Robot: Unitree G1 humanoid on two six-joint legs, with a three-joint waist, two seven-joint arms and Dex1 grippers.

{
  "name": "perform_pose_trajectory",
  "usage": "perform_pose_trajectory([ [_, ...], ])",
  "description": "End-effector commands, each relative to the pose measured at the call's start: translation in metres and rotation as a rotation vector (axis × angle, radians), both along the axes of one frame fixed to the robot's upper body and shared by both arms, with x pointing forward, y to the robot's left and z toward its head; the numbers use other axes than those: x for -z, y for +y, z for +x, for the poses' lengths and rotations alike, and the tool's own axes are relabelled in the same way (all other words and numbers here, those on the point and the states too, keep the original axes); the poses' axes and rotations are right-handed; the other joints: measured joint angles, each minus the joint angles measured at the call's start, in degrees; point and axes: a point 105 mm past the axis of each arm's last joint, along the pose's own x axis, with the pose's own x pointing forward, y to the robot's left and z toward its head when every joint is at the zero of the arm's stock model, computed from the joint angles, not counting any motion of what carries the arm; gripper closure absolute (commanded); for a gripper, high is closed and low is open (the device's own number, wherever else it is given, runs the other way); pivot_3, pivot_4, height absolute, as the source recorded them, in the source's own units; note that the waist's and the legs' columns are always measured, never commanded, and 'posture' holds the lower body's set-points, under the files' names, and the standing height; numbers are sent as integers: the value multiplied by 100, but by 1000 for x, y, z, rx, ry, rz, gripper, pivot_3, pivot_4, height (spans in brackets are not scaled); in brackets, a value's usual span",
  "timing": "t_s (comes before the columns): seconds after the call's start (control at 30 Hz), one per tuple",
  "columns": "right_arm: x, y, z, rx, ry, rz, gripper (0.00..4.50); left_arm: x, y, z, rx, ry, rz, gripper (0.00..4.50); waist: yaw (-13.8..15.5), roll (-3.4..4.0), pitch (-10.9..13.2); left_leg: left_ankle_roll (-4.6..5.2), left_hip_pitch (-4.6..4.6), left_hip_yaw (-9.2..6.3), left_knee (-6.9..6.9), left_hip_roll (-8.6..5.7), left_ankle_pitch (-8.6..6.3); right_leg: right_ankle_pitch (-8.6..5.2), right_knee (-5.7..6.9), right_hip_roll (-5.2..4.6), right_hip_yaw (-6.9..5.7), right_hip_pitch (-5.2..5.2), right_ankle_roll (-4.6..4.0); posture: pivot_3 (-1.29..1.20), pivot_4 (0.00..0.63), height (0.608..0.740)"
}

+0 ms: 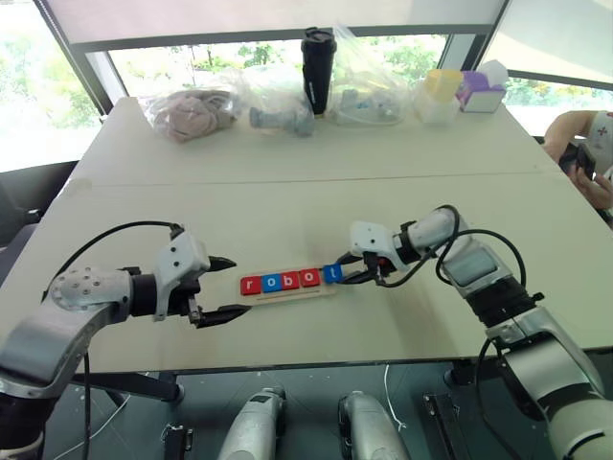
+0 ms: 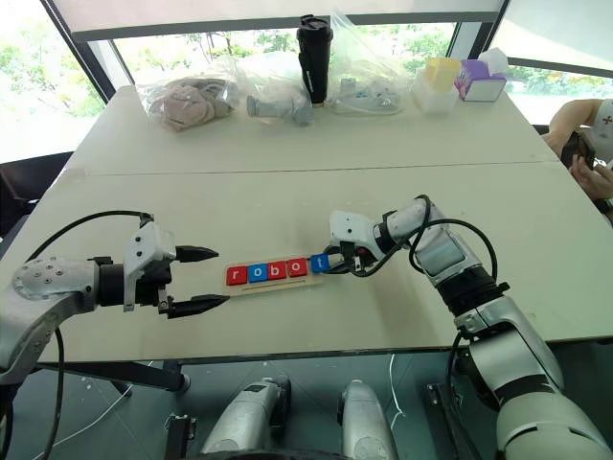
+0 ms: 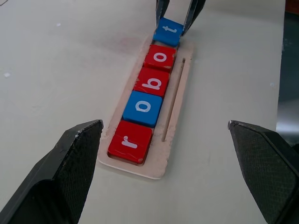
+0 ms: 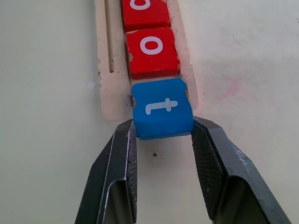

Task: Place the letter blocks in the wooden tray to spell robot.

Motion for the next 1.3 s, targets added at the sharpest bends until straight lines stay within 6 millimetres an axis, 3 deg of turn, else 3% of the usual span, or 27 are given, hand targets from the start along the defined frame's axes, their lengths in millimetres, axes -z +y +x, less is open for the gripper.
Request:
perform_pose_trajectory([
  [0.03,-2,4,1,-10,-13,-6,3400,-10,-1,0,-1,-45,-13,0,0,0,0,0,0,0,0,0,0,0,0,0,0,0,1,0,150,740],
  [1.17,2,34,-16,-46,87,55,3400,-7,-6,8,-9,-62,-28,0,-10,-1,-3,-3,13,0,-2,3,1,5,4,5,0,8,0,0,150,740],
  [1.3,0,34,-14,-30,92,65,1412,-7,-5,8,-12,-61,-28,0,-11,-1,-3,-3,13,0,-2,3,1,4,4,5,0,8,0,0,150,740],
])
